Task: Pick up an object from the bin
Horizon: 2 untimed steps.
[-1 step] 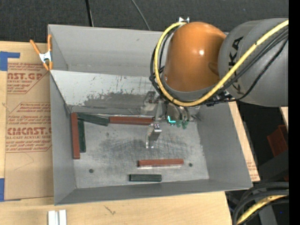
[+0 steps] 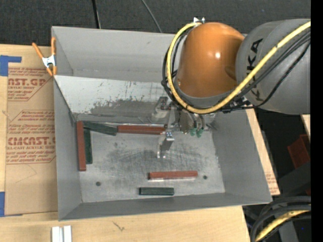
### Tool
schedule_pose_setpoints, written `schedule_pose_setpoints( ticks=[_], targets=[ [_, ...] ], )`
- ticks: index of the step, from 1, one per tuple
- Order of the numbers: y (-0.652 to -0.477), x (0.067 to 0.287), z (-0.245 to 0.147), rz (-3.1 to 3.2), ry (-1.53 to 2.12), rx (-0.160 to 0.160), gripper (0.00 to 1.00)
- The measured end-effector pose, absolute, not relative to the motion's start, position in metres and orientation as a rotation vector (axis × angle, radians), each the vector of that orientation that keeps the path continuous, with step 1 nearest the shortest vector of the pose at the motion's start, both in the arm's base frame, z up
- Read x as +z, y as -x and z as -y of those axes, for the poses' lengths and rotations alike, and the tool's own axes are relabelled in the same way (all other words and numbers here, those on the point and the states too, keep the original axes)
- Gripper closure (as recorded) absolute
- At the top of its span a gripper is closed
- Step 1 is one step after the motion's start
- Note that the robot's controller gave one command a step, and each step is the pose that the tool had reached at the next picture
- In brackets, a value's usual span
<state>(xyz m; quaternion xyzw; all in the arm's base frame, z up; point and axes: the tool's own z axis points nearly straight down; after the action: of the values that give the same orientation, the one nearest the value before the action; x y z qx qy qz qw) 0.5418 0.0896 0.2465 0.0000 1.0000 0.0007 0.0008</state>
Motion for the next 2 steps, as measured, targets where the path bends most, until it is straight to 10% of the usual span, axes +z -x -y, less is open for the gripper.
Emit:
schedule_pose_setpoints(
  ticks=[2],
  targets=[
    [-0.556,0.214,-0.078,-3.137,0.261,0.000,0.00]
  ],
)
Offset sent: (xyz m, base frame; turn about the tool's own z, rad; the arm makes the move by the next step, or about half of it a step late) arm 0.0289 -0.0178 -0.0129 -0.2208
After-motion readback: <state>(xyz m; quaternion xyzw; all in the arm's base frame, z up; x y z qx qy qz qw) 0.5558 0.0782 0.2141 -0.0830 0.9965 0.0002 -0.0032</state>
